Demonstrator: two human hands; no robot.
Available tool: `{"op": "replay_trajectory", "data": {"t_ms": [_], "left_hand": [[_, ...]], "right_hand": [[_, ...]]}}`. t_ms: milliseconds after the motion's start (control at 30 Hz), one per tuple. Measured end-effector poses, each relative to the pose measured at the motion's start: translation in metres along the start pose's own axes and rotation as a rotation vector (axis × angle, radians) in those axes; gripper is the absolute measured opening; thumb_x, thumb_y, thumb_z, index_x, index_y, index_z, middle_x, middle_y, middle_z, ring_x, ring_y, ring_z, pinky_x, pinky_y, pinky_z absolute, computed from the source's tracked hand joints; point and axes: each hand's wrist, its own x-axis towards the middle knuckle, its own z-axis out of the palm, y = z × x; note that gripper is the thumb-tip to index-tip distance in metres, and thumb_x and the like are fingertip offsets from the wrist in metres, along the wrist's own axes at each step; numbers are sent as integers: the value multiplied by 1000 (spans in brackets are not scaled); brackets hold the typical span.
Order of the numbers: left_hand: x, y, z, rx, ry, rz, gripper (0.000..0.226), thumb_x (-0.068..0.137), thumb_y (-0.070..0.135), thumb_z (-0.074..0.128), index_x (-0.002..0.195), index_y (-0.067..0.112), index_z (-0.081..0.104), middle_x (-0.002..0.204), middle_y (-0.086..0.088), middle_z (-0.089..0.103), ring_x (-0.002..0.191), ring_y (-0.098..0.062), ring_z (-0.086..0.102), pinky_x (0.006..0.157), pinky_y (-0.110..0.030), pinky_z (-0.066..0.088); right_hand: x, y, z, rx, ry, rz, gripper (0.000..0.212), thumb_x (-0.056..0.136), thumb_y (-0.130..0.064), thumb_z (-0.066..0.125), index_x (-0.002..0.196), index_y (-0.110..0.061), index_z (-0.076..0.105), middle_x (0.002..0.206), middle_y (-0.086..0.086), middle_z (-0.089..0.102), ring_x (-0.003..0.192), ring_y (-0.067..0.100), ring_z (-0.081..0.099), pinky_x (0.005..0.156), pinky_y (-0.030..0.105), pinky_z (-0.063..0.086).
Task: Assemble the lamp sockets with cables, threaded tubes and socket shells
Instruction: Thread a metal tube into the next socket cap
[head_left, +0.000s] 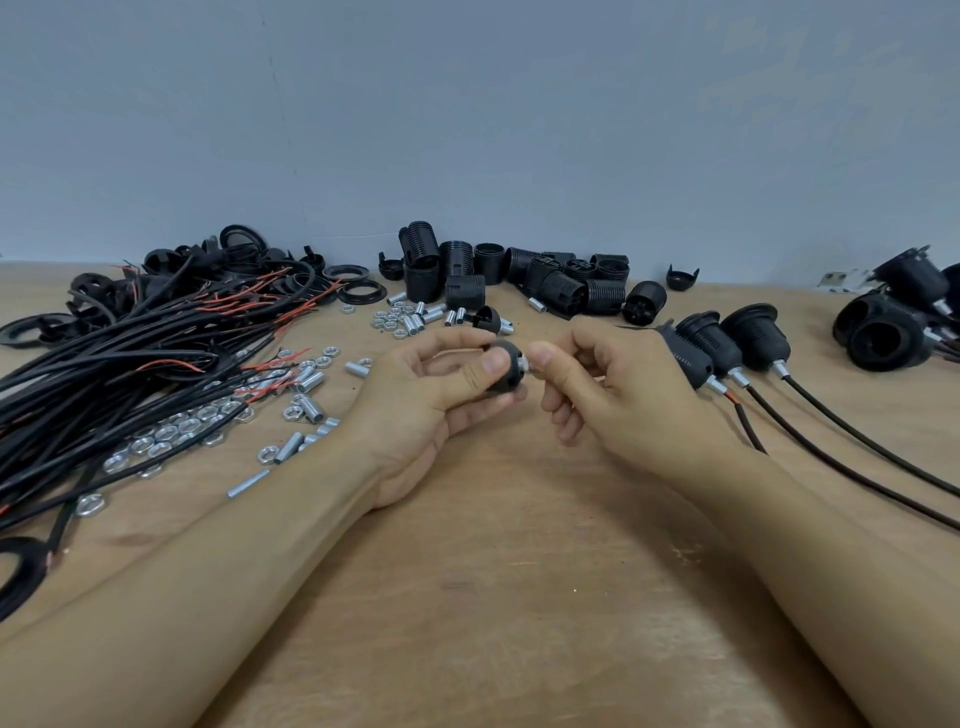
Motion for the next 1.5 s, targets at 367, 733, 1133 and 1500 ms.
{"op": "replay_trajectory", "data": {"t_ms": [367, 733, 1133, 1500], "left_hand": [[6, -3, 1, -45, 21, 39, 44, 60, 1, 76, 103, 4, 65, 91, -13, 74, 92, -32, 72, 75, -31, 60], [4, -3, 1, -30, 5, 54, 42, 62, 2, 76, 102, 4, 65, 91, -13, 74, 92, -31, 72, 74, -31, 59], [4, -4, 3, 5, 1, 46, 44, 60, 5, 78, 103, 4, 65, 95, -16, 74, 92, -33, 72, 78, -34, 60], [4, -4, 3, 20, 23, 64, 50, 58, 7, 79, 105, 3, 64, 96, -17, 74, 92, -32, 73, 77, -33, 60]], "right_hand": [[2, 2, -6, 76, -68, 188, 7, 97, -31, 56, 95, -25, 54, 71, -2, 64, 50, 12, 58, 40, 27, 44], [2, -3, -1, 86, -62, 247, 28, 97, -46, 53, 80, -25, 58, 57, 2, 61, 38, 14, 51, 33, 18, 33], [2, -8, -2, 110, -50, 338, 60, 92, -69, 37, 61, -23, 61, 48, 4, 59, 34, 14, 49, 37, 21, 37], [4, -4, 0, 81, -125, 319, 40, 101, -49, 40, 82, -18, 58, 59, 3, 64, 37, 14, 50, 38, 18, 35]]}}
